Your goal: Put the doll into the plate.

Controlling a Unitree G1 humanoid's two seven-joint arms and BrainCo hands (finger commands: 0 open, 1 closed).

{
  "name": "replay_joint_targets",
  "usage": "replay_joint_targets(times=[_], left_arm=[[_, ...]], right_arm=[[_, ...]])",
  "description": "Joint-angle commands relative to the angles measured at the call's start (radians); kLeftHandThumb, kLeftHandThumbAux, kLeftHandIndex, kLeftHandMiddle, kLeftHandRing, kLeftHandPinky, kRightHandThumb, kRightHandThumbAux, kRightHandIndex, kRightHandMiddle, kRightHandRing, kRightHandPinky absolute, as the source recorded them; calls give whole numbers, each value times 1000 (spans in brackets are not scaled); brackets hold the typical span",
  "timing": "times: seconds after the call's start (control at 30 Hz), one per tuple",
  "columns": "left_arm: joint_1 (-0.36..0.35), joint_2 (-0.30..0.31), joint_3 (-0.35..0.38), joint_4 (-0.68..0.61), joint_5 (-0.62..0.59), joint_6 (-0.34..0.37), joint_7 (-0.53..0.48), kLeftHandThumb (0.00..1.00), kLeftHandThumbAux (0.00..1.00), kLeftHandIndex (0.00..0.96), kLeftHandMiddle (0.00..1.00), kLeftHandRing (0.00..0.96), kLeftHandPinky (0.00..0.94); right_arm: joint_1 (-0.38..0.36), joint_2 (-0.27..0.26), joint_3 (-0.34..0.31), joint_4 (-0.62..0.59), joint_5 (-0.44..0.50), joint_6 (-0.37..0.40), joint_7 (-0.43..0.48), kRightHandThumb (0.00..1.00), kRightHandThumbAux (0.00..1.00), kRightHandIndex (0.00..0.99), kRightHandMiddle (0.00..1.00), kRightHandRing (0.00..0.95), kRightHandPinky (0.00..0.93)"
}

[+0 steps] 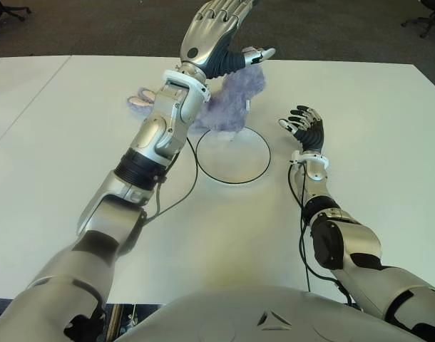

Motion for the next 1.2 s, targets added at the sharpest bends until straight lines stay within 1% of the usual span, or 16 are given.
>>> replay_joint_targets(times=[0.03, 0.33, 0.63, 0.8, 0.93, 1.1, 1.2], left_arm=[[-2, 2, -11, 20, 19, 8, -14, 123, 61, 0, 0, 0, 0], [-1, 12, -4, 20, 30, 7, 10, 81, 87, 0, 0, 0, 0], [3, 30, 8, 32, 29, -5, 27, 69, 84, 0, 0, 0, 0], [8, 49, 15, 51, 23, -20, 41, 64, 80, 0, 0, 0, 0], [18, 86, 24, 96, 2, -64, 53, 66, 85, 0, 0, 0, 0], [20, 111, 10, 174, -2, -125, 76, 67, 95, 0, 0, 0, 0], [7, 118, -36, 330, 12, -207, 125, 84, 117, 0, 0, 0, 0]], right_arm=[[274, 99, -5, 160, 9, 113, -13, 0, 866, 280, 348, 372, 363], [273, 98, -13, 159, 18, 111, -2, 0, 861, 281, 350, 373, 362], [272, 99, -8, 159, 12, 111, -13, 0, 867, 282, 354, 377, 369], [271, 100, -10, 159, 16, 109, -3, 0, 864, 283, 353, 377, 362], [271, 100, -8, 159, 13, 105, -5, 0, 854, 287, 358, 382, 361], [272, 98, -7, 159, 11, 110, -9, 0, 844, 283, 354, 375, 356], [271, 100, -10, 160, 15, 114, -7, 0, 851, 280, 351, 372, 356]])
